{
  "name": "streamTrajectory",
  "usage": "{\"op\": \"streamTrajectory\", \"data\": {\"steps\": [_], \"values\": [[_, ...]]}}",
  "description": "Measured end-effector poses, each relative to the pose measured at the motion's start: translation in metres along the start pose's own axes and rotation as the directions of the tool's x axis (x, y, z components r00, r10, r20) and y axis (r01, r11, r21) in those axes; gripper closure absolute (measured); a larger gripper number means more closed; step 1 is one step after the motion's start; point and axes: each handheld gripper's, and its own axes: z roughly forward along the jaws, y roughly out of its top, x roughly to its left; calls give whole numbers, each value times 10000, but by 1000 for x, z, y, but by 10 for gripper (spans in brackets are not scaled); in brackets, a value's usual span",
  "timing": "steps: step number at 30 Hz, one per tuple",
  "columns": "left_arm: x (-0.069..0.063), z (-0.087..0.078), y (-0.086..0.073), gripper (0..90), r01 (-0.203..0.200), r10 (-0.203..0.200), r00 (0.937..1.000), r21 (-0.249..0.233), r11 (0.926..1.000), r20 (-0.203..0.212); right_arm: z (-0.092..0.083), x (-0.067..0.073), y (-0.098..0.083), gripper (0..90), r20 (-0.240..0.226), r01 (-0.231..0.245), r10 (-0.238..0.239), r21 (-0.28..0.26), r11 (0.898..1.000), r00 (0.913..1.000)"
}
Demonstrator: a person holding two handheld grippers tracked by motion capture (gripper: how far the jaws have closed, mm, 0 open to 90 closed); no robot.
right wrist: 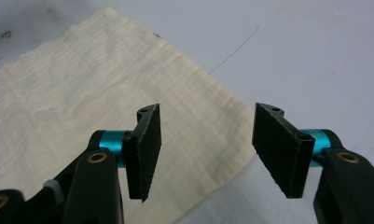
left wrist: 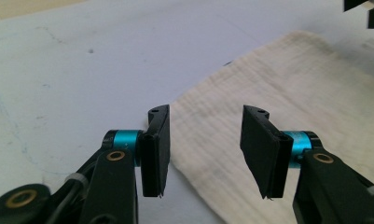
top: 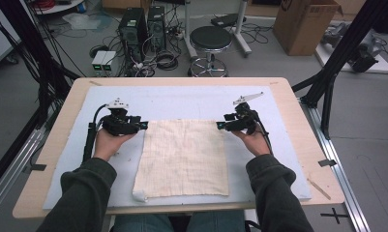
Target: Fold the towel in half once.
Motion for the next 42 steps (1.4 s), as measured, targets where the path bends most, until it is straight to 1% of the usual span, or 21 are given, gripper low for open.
{"op": "streamTrajectory", "data": {"steps": [3,5,8,12,15,16,17,21,22,23,24,25,26,27,28,32,36,38,39,40,42], "values": [[5,11,5,533,57,-53,9999,313,9995,-133,6,-8,-1,426,23,-225,225,118,9997,9997],[6,18,8,530,-8,18,9997,417,9991,-249,12,-14,-3,441,170,-462,457,299,9985,9988],[8,31,9,530,28,2,9994,903,9959,-338,14,-17,-4,458,247,-548,540,319,9980,9982],[11,42,6,569,273,-219,9983,1036,9942,-532,18,-22,-7,504,340,-666,650,470,9967,9973],[13,46,3,574,348,-271,9977,1263,9914,-621,21,-26,-9,537,544,-890,859,587,9943,9948],[13,48,2,574,380,-297,9976,1337,9903,-630,22,-27,-10,538,548,-940,909,587,9938,9944],[14,51,0,563,439,-362,9977,1378,9895,-574,25,-28,-11,550,511,-965,928,752,9925,9944],[12,56,-2,576,369,-283,9979,1524,9876,-585,30,-28,-11,569,540,-927,882,876,9918,9946],[10,57,-2,622,187,-63,9967,1539,9879,-807,33,-26,-11,614,478,-928,885,976,9909,9949],[10,57,-2,657,187,-63,9967,1539,9879,-807,33,-26,-11,614,478,-928,885,976,9909,9949],[10,57,-2,657,160,-23,9961,1544,9879,-884,35,-25,-11,647,445,-828,785,1057,9909,9959],[9,57,-1,706,113,41,9953,1582,9873,-965,37,-24,-11,688,482,-691,637,1220,9901,9968],[9,57,-1,750,106,55,9949,1578,9874,-1010,39,-23,-10,787,683,-494,403,1368,9894,9968],[10,57,-1,750,114,59,9940,1568,9876,-1091,39,-23,-10,787,683,-494,403,1368,9894,9968],[11,57,-1,848,159,0,9948,1547,9878,-1021,40,-23,-9,844,534,-489,416,1445,9883,9977],[11,57,-1,870,183,-33,9950,1503,9885,-997,39,-25,-5,860,468,-473,410,1437,9885,9981],[13,54,1,875,306,-171,9938,1227,9920,-1095,35,-27,-1,861,576,-607,540,1218,9907,9969],[14,51,3,876,345,-237,9941,1019,9942,-1055,33,-27,3,861,743,-445,366,1079,9932,9966],[14,50,4,877,391,-299,9946,915,9950,-997,31,-27,5,861,755,-541,465,1013,9934,9961],[14,48,5,877,396,-311,9943,823,9958,-1019,30,-28,8,861,871,-442,357,974,9943,9956],[15,46,8,877,459,-382,9936,709,9964,-1063,30,-28,10,861,872,-408,326,946,9947,9957]]}}
